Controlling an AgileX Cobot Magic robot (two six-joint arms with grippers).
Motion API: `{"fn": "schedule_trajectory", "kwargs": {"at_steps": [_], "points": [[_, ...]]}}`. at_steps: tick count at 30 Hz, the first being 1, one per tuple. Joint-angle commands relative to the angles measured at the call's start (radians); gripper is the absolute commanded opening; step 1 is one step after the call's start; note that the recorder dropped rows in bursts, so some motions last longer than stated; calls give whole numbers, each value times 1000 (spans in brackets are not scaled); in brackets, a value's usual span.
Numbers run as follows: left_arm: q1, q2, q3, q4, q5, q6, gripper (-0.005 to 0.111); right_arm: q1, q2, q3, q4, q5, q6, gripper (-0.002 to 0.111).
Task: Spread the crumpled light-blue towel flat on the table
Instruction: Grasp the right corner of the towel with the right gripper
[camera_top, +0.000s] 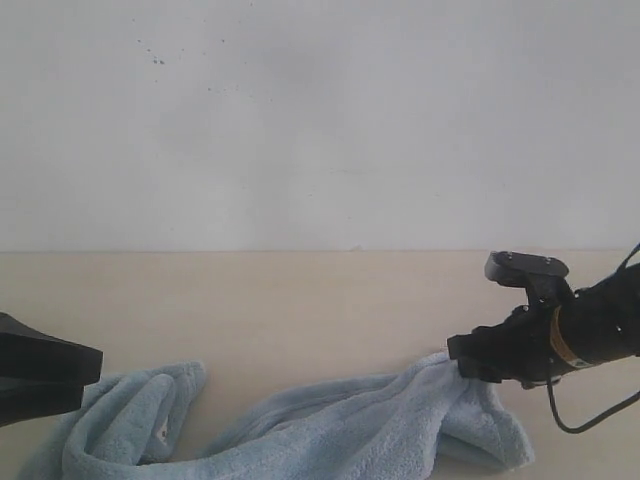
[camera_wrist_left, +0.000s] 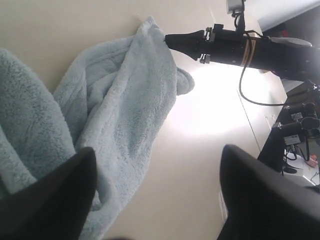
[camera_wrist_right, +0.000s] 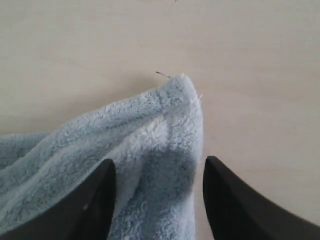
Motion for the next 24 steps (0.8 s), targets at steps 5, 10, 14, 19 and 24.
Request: {"fn": "schedule_trajectory", "kwargs": {"at_steps": [5,10,14,19,24], "points": [[1,-12,3,-21,1,9,65,1,38,-38,2,-29,-31,45],[1,-12,3,-25,1,16,65,1,40,-62,2,-89,-38,11],[1,-12,3,-35,1,26,65,-1,31,-73,2,-151,-38,2],[1,-12,3,-41,3,28,65,-1,-20,-71,2,-171,-34,10],[1,-12,3,-41,9,28,65,-3,-146,-68,2,-166,-34,0]]}}
